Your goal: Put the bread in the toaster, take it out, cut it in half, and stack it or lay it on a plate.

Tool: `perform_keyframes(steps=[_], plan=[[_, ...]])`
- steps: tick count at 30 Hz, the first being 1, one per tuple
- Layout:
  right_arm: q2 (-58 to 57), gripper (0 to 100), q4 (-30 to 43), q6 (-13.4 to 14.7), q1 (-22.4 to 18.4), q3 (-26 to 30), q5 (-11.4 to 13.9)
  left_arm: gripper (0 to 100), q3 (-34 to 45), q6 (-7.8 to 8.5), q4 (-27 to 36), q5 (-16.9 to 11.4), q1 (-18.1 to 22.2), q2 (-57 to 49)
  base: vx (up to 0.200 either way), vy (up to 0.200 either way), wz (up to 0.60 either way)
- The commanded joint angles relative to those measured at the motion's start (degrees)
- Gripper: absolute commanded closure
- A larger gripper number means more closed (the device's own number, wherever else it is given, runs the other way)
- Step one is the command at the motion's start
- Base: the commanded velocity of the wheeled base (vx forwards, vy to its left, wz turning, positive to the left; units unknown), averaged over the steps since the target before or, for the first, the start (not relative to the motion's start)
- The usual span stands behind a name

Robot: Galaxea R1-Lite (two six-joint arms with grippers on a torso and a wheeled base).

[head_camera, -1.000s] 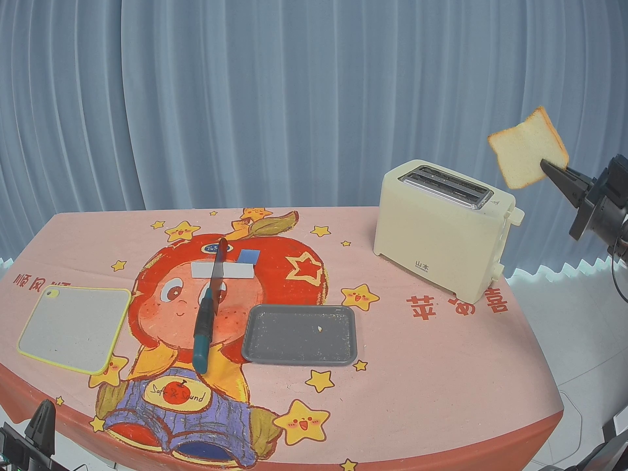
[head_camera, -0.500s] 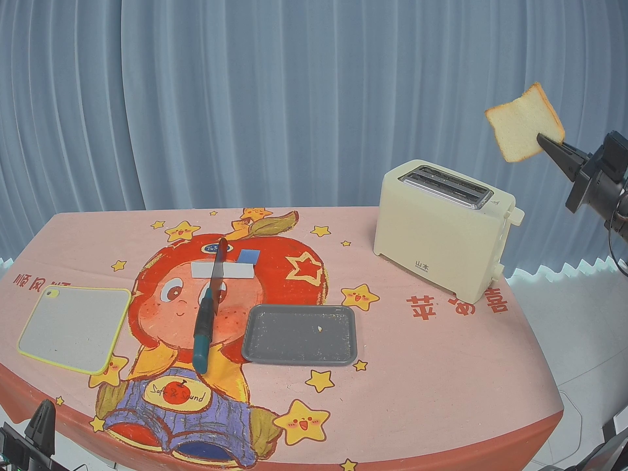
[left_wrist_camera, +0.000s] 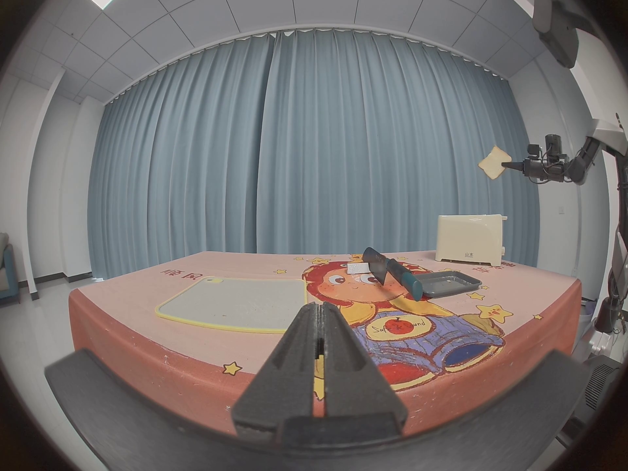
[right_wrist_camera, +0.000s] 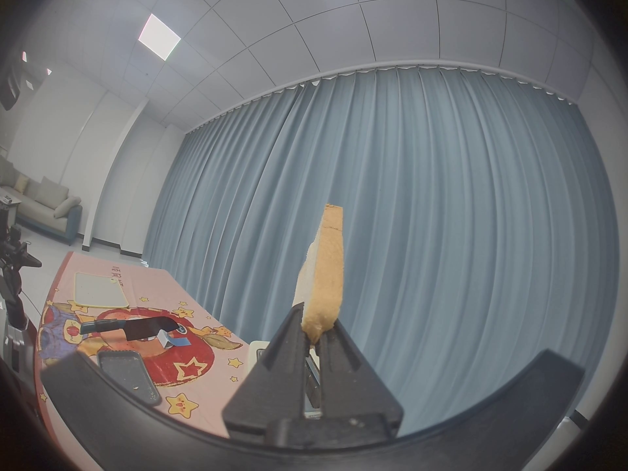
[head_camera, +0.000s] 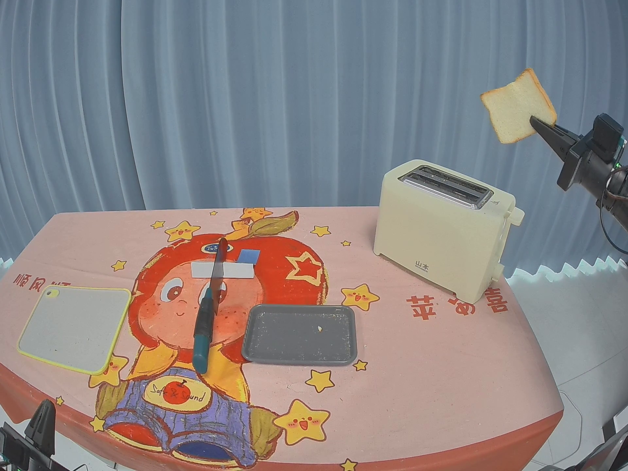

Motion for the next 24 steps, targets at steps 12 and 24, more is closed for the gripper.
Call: perform_keyframes(steps=[12,24], plan=[[4.27,100,2.09,-0.04,-1.04,-4.73,2.03,100,1.01,-0.02,0.03,0.00,0.00,-0.93,0.000,0.000,0.00],[7.34,100,10.26,-0.21,-1.04,-10.88,3.61,100,1.01,-0.02,-0.06,0.00,0.00,-0.93,0.000,0.000,0.00]])
